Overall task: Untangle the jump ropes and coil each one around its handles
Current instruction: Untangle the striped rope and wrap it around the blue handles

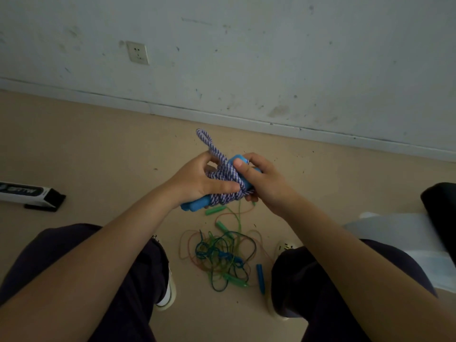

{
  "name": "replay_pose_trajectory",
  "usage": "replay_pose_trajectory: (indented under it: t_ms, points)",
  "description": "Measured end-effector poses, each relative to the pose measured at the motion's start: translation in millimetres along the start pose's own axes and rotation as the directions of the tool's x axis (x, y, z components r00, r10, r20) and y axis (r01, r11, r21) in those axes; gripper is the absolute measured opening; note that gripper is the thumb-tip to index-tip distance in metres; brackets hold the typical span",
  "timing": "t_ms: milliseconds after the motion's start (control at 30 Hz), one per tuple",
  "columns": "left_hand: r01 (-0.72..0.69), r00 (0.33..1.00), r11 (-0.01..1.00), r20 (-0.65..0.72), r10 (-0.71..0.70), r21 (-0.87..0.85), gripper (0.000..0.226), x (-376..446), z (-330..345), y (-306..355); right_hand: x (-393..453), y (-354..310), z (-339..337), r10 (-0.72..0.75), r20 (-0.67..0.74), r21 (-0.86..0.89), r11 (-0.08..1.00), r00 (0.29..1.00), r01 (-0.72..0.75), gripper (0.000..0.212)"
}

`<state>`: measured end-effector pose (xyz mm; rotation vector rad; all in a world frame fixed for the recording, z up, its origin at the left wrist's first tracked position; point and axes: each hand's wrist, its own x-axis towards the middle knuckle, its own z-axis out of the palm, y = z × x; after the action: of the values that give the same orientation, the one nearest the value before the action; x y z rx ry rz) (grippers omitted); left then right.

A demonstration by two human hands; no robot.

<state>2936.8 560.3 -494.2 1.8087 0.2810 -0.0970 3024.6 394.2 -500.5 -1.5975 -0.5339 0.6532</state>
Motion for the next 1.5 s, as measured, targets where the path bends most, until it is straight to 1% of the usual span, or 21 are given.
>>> replay_pose_trajectory:
  t_ms: [100, 167, 267, 333, 433, 500, 567, 667, 733, 800, 900, 933, 1000, 1067, 1133, 1200, 1300, 1367, 1433, 1500]
  points:
    - [0.104, 0.993, 0.989, 0.038, -0.108, 0.101, 0.065, 0.1, 0.2, 2.3, 3.9, 3.6, -3.9, 0.0, -0.108, -0.043, 0.999, 0.994, -0.004, 0.033]
    - [0.141, 0.988, 0.976, 0.042, -0.15, 0.166, 0.058, -0.3, -2.7, 4.6, 6.6, 3.0, -6.3, -0.01, -0.147, -0.045, 0.999, 0.989, 0.004, 0.029]
    - [0.128, 0.992, 0.965, -0.019, -0.127, 0.23, 0.04, 1.3, -6.7, 5.4, 11.3, 4.3, -6.9, -0.001, -0.174, -0.069, 0.998, 0.985, -0.011, 0.03]
    - [0.101, 0.995, 0.956, -0.05, -0.091, 0.277, 0.034, 3.1, -6.3, 5.2, 13.6, 6.7, -5.4, 0.018, -0.201, -0.078, 0.996, 0.979, -0.034, 0.032]
    - [0.065, 0.994, 0.954, -0.104, -0.036, 0.291, 0.044, 6.5, -4.8, 3.9, 15.7, 7.5, -4.6, 0.047, -0.239, -0.065, 0.996, 0.97, -0.064, 0.03]
    - [0.066, 0.991, 0.956, -0.135, -0.028, 0.285, 0.051, 7.1, -5.1, 3.7, 17.4, 7.5, -5.3, 0.054, -0.261, -0.061, 0.995, 0.964, -0.073, 0.028]
    - [0.073, 0.979, 0.977, -0.199, -0.032, 0.2, 0.052, 7.0, -6.5, 4.8, 17.7, 4.9, -7.0, 0.047, -0.282, -0.046, 0.997, 0.958, -0.063, 0.028]
    - [0.032, 0.942, 0.999, -0.334, -0.038, -0.023, 0.047, 8.8, -7.9, 4.1, 18.6, -1.2, -11.3, 0.061, -0.301, -0.017, 0.997, 0.952, -0.069, 0.026]
    - [0.016, 0.932, 0.999, -0.36, -0.033, -0.051, 0.044, 9.3, -3.5, 2.2, 17.1, -3.9, -12.0, 0.092, -0.283, -0.021, 0.995, 0.955, -0.102, 0.022]
    - [0.009, 0.937, 1.0, -0.349, -0.012, -0.008, 0.05, 9.5, 2.8, 0.1, 15.0, -2.7, -10.8, 0.1, -0.285, -0.04, 0.992, 0.953, -0.116, 0.026]
    - [-0.011, 0.948, 0.997, -0.316, 0.037, 0.082, 0.077, 8.7, 6.4, 1.5, 11.6, -0.5, -10.8, 0.048, -0.295, -0.091, 0.993, 0.954, -0.078, 0.044]
    - [-0.024, 0.949, 0.995, -0.309, 0.054, 0.1, 0.081, 8.3, 6.4, 2.4, 10.9, -0.3, -11.5, 0.04, -0.305, -0.108, 0.991, 0.951, -0.077, 0.045]
    - [-0.06, 0.951, 0.986, -0.292, 0.104, 0.154, 0.084, 7.5, 6.1, 3.6, 10.2, -1.3, -13.0, 0.047, -0.319, -0.129, 0.987, 0.947, -0.093, 0.044]
    - [-0.095, 0.953, 0.967, -0.26, 0.157, 0.236, 0.077, 6.0, 7.5, 4.3, 10.7, 0.2, -14.0, 0.057, -0.319, -0.154, 0.982, 0.946, -0.111, 0.045]
    - [-0.113, 0.956, 0.956, -0.231, 0.178, 0.269, 0.072, 5.2, 8.9, 4.1, 11.3, 2.8, -15.4, 0.061, -0.332, -0.214, 0.967, 0.941, -0.138, 0.051]
    - [-0.113, 0.959, 0.965, -0.228, 0.168, 0.237, 0.065, 6.0, 9.8, 3.7, 11.1, 5.0, -16.9, 0.061, -0.334, -0.225, 0.964, 0.941, -0.142, 0.052]
    - [-0.071, 0.96, 0.975, -0.252, 0.124, 0.21, 0.054, 12.5, 10.9, -1.7, 13.7, 8.5, -19.4, 0.057, -0.297, -0.189, 0.975, 0.953, -0.117, 0.047]
    - [0.006, 0.969, 0.989, -0.244, 0.031, 0.149, 0.053, 19.4, 9.4, -5.7, 23.8, 5.8, -23.3, 0.068, -0.268, -0.198, 0.972, 0.961, -0.124, 0.042]
    - [0.091, 0.967, 0.994, -0.243, -0.075, 0.056, 0.053, 32.9, 5.2, -6.9, 40.1, 2.3, -29.3, 0.096, -0.248, -0.225, 0.962, 0.964, -0.153, 0.042]
    - [0.117, 0.942, 0.993, -0.315, -0.117, -0.019, 0.052, 52.8, -1.7, -9.3, 59.8, 3.8, -34.0, 0.109, -0.247, -0.202, 0.966, 0.963, -0.161, 0.05]
